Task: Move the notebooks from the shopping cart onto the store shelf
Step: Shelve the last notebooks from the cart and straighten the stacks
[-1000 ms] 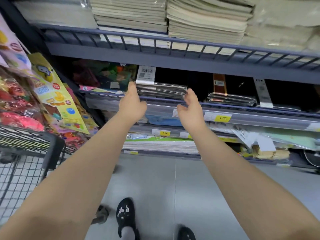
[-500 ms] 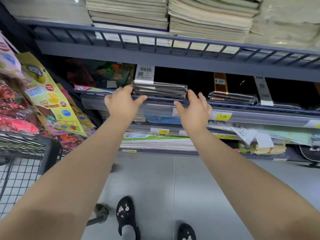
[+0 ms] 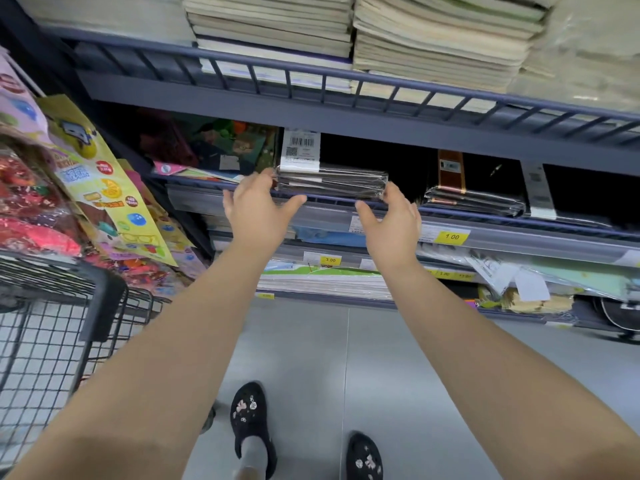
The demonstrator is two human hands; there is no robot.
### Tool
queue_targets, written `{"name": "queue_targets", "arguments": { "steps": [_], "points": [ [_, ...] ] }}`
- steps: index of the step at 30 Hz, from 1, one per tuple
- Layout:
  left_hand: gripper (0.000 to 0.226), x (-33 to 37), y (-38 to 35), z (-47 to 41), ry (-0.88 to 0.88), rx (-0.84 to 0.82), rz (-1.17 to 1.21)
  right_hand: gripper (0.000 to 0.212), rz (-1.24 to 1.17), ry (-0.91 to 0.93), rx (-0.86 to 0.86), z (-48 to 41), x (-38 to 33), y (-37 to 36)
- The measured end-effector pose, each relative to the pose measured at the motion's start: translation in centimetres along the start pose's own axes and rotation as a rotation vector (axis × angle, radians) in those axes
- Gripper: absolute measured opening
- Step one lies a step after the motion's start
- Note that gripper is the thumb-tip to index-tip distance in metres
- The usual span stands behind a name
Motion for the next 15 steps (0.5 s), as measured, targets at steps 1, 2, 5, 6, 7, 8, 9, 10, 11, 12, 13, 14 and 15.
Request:
{"name": "queue_targets", "arguments": {
  "steps": [1,2,5,6,7,8,9,10,11,12,13,14,15],
  "points": [
    [0.073,0.3,-0.2,0.8,-0.021,-0.008,0.012,0.056,-0.021,0.004,-0.024,0.5,-0.1,-0.2],
    [0.082,0.8,-0.6,1.9,-0.066,0.001,0.015,0.065,-0.008,0.032,-0.041,1.3,-0.3,-0.5],
    [0.081,2.3,-2.2,5.7,-0.269,0.043,-0.129,0.073,0.251,0.192,-0.025,4.2,-1.4,-2.0],
    [0.077,2.4,-3.1,6.3,-0.308,0.032,-0.201,0.074,0.340,0.230,-0.018,4.8,-1.5,-2.6],
    [0.074,2.2,-4.0,6.4,-0.327,0.006,-0.270,0.075,0.396,0.248,-0.014,5.0,-1.4,-3.3],
    [0.072,2.1,-4.8,6.2,-0.338,-0.025,-0.327,0.075,0.419,0.250,-0.018,4.9,-1.4,-3.8],
    [0.072,1.9,-5.5,5.8,-0.335,-0.070,-0.370,0.077,0.428,0.244,-0.025,4.7,-1.3,-4.1],
    [0.072,1.7,-6.0,5.4,-0.322,-0.113,-0.406,0.078,0.435,0.239,-0.025,4.5,-1.2,-4.4],
    [0.073,1.4,-6.6,4.9,-0.301,-0.173,-0.432,0.080,0.442,0.238,-0.019,4.4,-1.3,-4.5],
    [0.073,1.0,-7.1,4.6,-0.279,-0.223,-0.456,0.081,0.450,0.239,-0.013,4.4,-1.3,-4.6],
    [0.073,0.9,-7.3,4.4,-0.266,-0.245,-0.476,0.082,0.458,0.241,-0.007,4.4,-1.4,-4.7],
    [0.073,0.9,-7.3,4.3,-0.264,-0.246,-0.486,0.082,0.462,0.242,0.000,4.4,-1.4,-4.8],
    [0.074,1.0,-7.1,4.3,-0.270,-0.246,-0.491,0.082,0.462,0.240,0.003,4.3,-1.4,-4.8]
  ]
}}
Point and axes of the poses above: each hand's wrist, its own z-axis away from the middle knuckle, its own y-axis out of the back of the hand, x = y × z, the point moved 8 cm from there along -z, towards the middle knuckle, and after that the axes turned 10 degrees about -x, right-handed, at the moved point
